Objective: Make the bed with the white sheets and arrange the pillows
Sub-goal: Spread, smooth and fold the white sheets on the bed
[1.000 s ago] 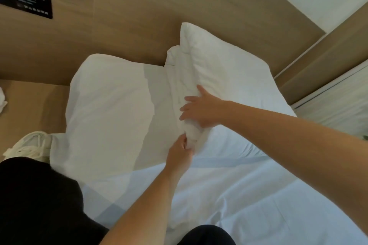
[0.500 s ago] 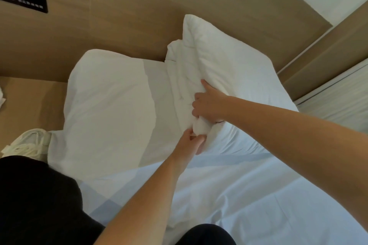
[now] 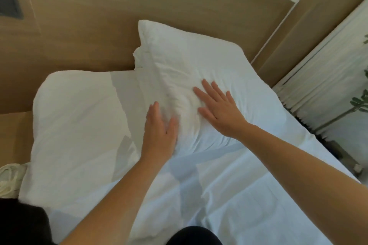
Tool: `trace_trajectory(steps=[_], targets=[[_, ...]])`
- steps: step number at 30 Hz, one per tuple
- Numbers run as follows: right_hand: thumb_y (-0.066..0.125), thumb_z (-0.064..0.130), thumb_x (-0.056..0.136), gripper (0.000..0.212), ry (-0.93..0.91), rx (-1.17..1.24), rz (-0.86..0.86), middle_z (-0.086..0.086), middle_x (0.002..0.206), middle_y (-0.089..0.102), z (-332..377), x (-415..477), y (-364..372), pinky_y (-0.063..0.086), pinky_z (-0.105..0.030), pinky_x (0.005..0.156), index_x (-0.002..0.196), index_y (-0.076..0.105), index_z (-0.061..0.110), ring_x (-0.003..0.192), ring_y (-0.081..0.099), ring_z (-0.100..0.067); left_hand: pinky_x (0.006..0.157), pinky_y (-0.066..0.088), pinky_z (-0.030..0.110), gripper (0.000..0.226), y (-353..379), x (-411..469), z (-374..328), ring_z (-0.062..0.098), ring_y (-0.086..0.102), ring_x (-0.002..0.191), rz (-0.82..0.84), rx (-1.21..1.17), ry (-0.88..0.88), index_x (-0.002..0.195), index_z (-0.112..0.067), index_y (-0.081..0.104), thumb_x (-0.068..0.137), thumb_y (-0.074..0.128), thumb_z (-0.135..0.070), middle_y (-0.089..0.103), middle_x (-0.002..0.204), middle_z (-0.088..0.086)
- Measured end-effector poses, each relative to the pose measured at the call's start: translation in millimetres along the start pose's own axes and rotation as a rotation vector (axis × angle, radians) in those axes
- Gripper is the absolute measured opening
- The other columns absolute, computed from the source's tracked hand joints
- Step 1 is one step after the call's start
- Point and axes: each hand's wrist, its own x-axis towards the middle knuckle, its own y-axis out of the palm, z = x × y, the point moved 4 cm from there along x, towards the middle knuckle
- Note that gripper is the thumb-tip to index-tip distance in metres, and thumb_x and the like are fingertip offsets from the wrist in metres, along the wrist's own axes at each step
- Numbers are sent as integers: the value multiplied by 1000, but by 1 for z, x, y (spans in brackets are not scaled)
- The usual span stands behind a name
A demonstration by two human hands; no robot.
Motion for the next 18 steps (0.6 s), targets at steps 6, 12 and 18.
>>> trace_trajectory(steps=[6, 12, 18], targets=[[26, 52, 102, 58, 478, 154, -43, 11, 164, -8, -118, -82, 34, 9, -59, 117, 154, 4, 41, 151, -7, -17, 117, 6, 56, 65, 32, -8, -37, 28, 0, 150, 151, 993, 649, 153, -21, 23, 95, 25, -49, 6, 163, 11], [41, 41, 102, 63, 761, 617, -209, -1, 164, -5, -196, -102, 52, 19, -42, 118, 156, 9, 31, 149, 13, -25, 113, 2, 66, 70, 105, 37, -79, 34, -7, 149, 264, 1336, 663, 155, -29, 4, 94, 20, -59, -6, 163, 7], [44, 46, 100, 70, 905, 842, -370, -1, 163, 8, -264, -91, 57, 21, -42, 118, 156, 12, 21, 148, 18, -24, 108, -4, 72, 86, 171, 103, -92, 37, -14, 147, 274, 1385, 489, 152, -36, -11, 80, 2, -81, -16, 162, 5]])
